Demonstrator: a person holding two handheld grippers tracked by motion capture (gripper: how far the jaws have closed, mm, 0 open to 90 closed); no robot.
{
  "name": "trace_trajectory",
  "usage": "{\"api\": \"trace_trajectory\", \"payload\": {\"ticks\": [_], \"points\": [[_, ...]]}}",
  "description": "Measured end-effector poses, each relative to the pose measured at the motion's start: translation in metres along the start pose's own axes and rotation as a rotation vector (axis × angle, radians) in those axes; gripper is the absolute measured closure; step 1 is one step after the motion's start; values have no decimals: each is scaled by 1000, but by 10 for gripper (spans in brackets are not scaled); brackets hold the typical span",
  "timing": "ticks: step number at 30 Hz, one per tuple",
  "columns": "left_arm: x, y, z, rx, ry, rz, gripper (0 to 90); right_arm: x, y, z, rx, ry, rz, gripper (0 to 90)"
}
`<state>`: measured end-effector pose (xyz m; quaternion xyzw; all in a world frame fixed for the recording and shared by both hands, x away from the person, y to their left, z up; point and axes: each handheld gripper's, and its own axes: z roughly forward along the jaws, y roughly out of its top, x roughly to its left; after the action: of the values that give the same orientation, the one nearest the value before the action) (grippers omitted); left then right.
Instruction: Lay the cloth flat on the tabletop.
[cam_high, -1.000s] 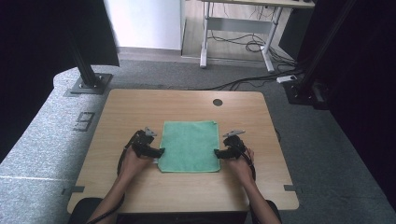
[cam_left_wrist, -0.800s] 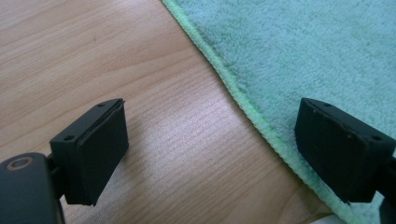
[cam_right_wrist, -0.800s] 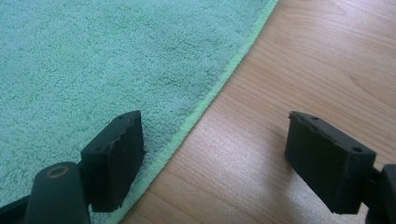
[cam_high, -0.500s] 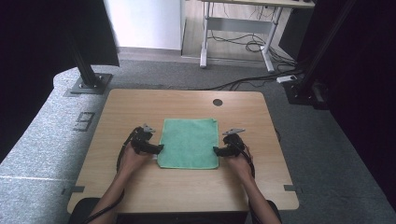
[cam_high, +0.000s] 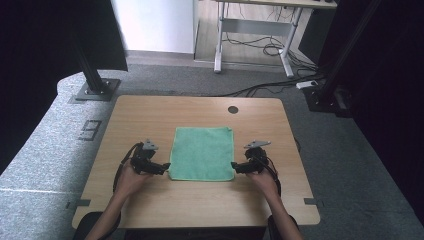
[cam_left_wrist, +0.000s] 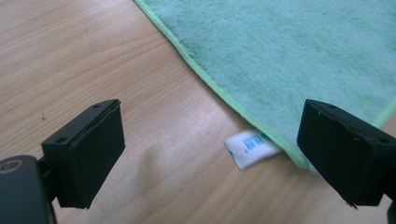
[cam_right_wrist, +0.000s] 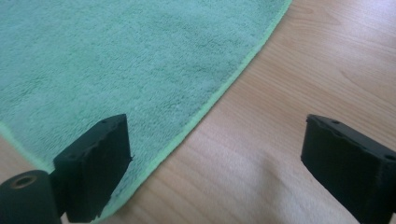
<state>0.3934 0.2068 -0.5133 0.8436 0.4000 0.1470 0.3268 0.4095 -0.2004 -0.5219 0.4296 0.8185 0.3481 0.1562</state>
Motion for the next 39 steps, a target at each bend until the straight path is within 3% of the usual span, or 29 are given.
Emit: {"api": "trace_trajectory", "payload": {"ticks": [5, 15, 31, 39], "points": [[-5, -8, -8, -13, 2, 9, 62, 4, -6, -13, -13, -4, 2, 7], [-10, -26, -8, -1, 18, 16, 23, 5, -23, -26, -37, -14, 16, 0], [-7, -42, 4, 43, 31, 2, 0, -5, -51, -14, -5, -41, 33, 0], [-4, -46, 7, 15, 19, -14, 0, -4, -56, -9, -2, -60, 26, 0]]}}
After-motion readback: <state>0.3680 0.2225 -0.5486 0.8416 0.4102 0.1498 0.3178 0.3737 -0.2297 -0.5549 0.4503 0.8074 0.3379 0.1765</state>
